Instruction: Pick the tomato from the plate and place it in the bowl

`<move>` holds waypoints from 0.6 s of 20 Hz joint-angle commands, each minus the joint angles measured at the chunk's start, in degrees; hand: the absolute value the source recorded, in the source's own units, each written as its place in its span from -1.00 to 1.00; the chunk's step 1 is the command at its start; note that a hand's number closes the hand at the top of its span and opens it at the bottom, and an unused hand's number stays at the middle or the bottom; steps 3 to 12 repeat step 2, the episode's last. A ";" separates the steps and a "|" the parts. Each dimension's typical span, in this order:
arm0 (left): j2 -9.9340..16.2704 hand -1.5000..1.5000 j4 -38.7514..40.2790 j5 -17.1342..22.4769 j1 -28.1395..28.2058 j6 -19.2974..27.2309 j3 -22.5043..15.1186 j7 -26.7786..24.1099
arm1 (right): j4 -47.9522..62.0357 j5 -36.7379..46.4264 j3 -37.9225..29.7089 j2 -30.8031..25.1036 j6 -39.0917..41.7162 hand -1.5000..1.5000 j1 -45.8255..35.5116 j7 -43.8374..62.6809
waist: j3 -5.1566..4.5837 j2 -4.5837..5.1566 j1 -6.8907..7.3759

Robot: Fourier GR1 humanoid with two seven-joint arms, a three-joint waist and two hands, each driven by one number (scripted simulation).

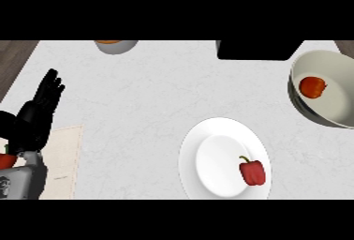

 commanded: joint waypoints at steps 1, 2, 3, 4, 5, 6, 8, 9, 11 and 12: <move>0.78 0.00 -0.47 0.45 0.44 -0.79 0.46 0.07 | 0.00 -2.25 -1.92 -2.10 9.22 -1.00 1.91 -4.23 | 0.06 -0.14 0.16; 0.38 0.00 0.55 -0.11 -0.84 -0.16 0.13 0.16 | -0.40 -2.93 -2.37 -1.44 9.59 -1.00 1.20 -4.09 | 0.04 -0.04 -0.11; 0.38 0.00 0.55 -0.11 -0.84 -0.16 0.13 0.16 | -0.40 -2.93 -2.37 -1.44 9.59 -1.00 1.20 -4.09 | 0.04 -0.04 -0.11; 0.38 0.00 0.55 -0.11 -0.84 -0.16 0.13 0.16 | -0.40 -2.93 -2.37 -1.44 9.59 -1.00 1.20 -4.09 | 0.04 -0.04 -0.11; 0.38 0.00 0.55 -0.11 -0.84 -0.16 0.13 0.16 | -0.40 -2.93 -2.37 -1.44 9.59 -1.00 1.20 -4.09 | 0.04 -0.04 -0.11; 0.38 0.00 0.55 -0.11 -0.84 -0.16 0.13 0.16 | -0.40 -2.93 -2.37 -1.44 9.59 -1.00 1.20 -4.09 | 0.04 -0.04 -0.11; 0.38 0.00 0.55 -0.11 -0.84 -0.16 0.13 0.16 | -0.40 -2.93 -2.37 -1.44 9.59 -1.00 1.20 -4.09 | 0.04 -0.04 -0.11; 0.38 0.00 0.55 -0.11 -0.84 -0.16 0.13 0.16 | -0.40 -2.93 -2.37 -1.44 9.59 -1.00 1.20 -4.09 | 0.04 -0.04 -0.11; 0.38 0.00 0.55 -0.11 -0.84 -0.16 0.13 0.16 | -0.40 -2.93 -2.37 -1.44 9.59 -1.00 1.20 -4.09 | 0.04 -0.04 -0.11; 0.38 0.00 0.55 -0.11 -0.84 -0.16 0.13 0.16 | -0.40 -2.93 -2.37 -1.44 9.59 -1.00 1.20 -4.09 | 0.04 -0.04 -0.11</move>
